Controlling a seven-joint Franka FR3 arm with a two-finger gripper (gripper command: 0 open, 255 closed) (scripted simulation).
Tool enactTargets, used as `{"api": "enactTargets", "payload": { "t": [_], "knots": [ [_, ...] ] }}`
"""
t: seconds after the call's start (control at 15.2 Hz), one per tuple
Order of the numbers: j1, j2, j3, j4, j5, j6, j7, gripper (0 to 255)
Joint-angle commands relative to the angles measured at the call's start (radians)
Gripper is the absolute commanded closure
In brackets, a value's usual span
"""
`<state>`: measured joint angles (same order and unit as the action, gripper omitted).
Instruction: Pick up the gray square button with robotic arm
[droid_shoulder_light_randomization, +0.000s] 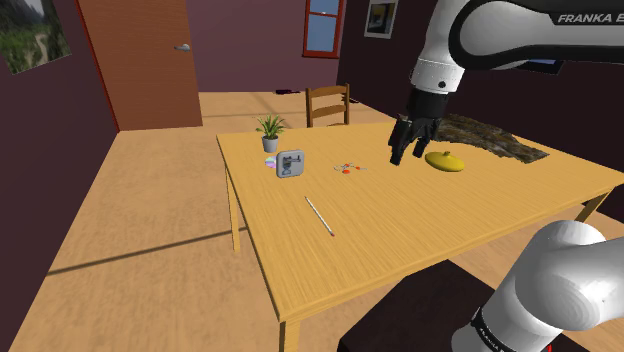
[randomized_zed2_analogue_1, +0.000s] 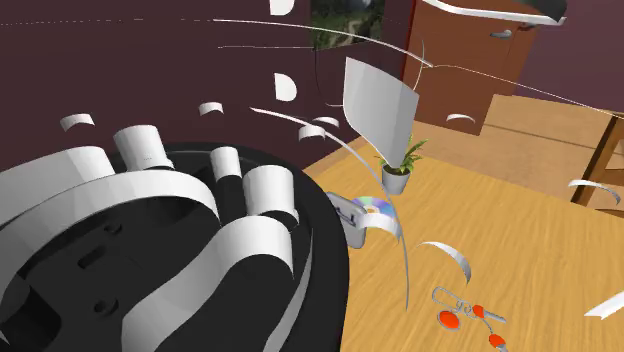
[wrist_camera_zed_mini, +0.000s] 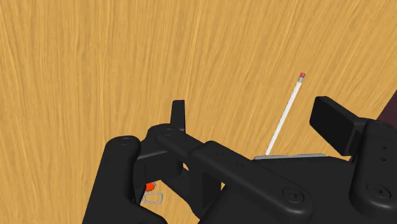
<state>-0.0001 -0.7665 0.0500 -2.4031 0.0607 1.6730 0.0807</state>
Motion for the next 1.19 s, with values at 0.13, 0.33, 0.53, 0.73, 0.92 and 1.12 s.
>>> {"api": "enactTargets", "payload": {
  "t": [0.13,0.33,0.53,0.73,0.92,1.12],
  "knots": [
    [0.007,0.082,-0.020,0.034,-0.021,0.039,-0.066,0],
    [0.020,0.206,-0.045,0.097,-0.048,0.090,-0.161,0],
    [0.034,0.332,-0.064,0.172,-0.068,0.131,-0.251,0],
    [0.045,0.457,-0.075,0.259,-0.083,0.160,-0.338,0],
    [0.056,0.582,-0.081,0.356,-0.094,0.180,-0.421,0],
    [0.065,0.705,-0.080,0.464,-0.104,0.188,-0.499,0]
  ]
}}
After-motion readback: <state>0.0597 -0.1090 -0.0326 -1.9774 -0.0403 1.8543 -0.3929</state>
